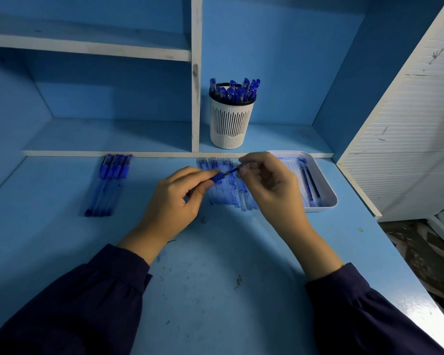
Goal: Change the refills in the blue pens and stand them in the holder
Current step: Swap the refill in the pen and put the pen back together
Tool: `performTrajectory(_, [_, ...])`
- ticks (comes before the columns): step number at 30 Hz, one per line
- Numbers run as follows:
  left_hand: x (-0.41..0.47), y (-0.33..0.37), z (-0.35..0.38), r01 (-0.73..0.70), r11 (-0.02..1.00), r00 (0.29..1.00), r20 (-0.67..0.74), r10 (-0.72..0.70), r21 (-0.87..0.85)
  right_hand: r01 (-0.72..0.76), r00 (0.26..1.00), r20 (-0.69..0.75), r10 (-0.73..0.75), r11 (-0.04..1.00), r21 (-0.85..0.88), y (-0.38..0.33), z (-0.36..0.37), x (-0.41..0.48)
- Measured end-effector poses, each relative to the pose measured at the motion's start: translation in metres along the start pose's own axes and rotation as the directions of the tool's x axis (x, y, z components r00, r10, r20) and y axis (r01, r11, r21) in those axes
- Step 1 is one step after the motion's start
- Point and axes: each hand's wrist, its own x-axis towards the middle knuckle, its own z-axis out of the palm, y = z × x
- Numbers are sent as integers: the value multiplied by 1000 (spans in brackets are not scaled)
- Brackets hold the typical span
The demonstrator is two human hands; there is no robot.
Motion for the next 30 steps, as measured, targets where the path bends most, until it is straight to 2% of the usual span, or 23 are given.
performTrajectory(4, [-3,1,-3,-26,999,999,20,25,30,34,995,99,-24,994,-104,2,0,0])
performTrajectory(6, [-4,2,-5,-28,999,999,26,27,34,7,994,112,2,997,-79,0,1,0])
performTrajectory(9, [-5,3,-9,-15,999,1000,17,14,34,-147,983,125,137,986,79,-6,3,-1])
performTrajectory(12, [-6,4,-12,6,1000,1000,8,-6,26,-309,950,107,292,922,232,-8,3,-1])
performTrajectory(14, [-6,5,-15,18,999,1000,-6,-18,27,-373,927,114,357,906,200,-6,4,-2])
performTrajectory(16, [-7,5,-17,29,999,999,-25,-28,30,-401,906,185,381,912,85,-4,6,-6])
performTrajectory(20, [-8,2,-21,49,998,998,-53,-47,39,-267,874,368,317,947,-180,-3,18,-17])
performTrajectory(23, [-10,0,-23,50,998,997,-54,-48,40,-64,881,425,210,941,-334,-2,27,-23])
performTrajectory(25, [-10,-1,-23,53,998,997,-54,-51,39,39,885,445,140,928,-370,-2,30,-25])
performTrajectory(28, [-10,0,-23,56,998,997,-53,-54,42,-44,911,375,170,945,-324,-3,27,-23])
performTrajectory(30, [-10,0,-23,60,997,997,-50,-58,43,-169,941,265,213,970,-177,-3,24,-19])
